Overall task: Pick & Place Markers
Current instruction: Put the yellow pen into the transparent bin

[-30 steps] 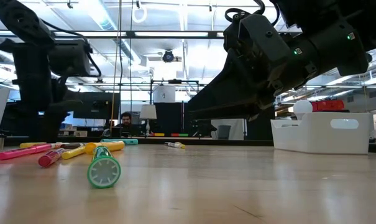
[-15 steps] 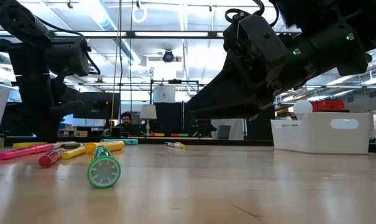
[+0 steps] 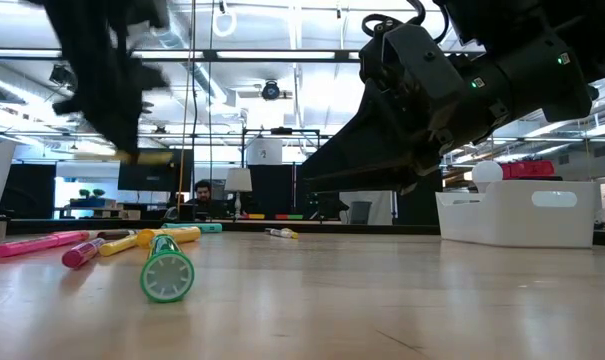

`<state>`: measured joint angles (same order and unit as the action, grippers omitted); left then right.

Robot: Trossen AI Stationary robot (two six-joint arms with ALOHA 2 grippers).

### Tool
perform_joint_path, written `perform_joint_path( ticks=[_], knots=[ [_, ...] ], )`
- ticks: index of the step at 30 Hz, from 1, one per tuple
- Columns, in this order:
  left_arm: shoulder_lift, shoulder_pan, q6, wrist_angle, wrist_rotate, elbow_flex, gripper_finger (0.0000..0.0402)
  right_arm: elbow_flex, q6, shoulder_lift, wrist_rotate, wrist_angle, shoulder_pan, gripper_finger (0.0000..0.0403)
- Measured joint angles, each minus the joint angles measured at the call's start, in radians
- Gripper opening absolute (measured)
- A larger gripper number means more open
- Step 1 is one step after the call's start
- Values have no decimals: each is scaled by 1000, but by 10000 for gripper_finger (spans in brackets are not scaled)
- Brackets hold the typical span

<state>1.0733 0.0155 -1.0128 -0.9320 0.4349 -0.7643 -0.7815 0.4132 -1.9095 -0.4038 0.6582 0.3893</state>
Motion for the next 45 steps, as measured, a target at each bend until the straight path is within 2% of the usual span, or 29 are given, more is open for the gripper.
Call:
perform_joint_path(
  ticks=[6,13,16,19,24,28,35,43,45],
  knots=[
    [12,354,-166,-11,-77,-164,28,0,8,0,0,0,0,178],
    [114,797,-587,-14,-163,-201,29,0,-7,0,0,0,0,178],
    [195,928,-784,-12,-196,-201,30,0,-10,0,0,0,-3,178],
    [277,1004,-943,-10,-199,-201,31,0,-10,0,0,0,-10,178],
    [386,1018,-1064,-3,-207,-201,35,0,-11,0,0,4,-23,178],
    [446,980,-1085,35,-270,-200,48,0,-1,0,0,9,-29,178],
    [509,890,-964,86,-333,-200,52,0,-3,0,0,11,-30,178],
    [517,827,-808,84,-367,-200,66,0,-3,0,0,11,-30,178],
    [517,819,-778,80,-406,-200,76,0,-3,0,0,11,-30,178]
  ],
)
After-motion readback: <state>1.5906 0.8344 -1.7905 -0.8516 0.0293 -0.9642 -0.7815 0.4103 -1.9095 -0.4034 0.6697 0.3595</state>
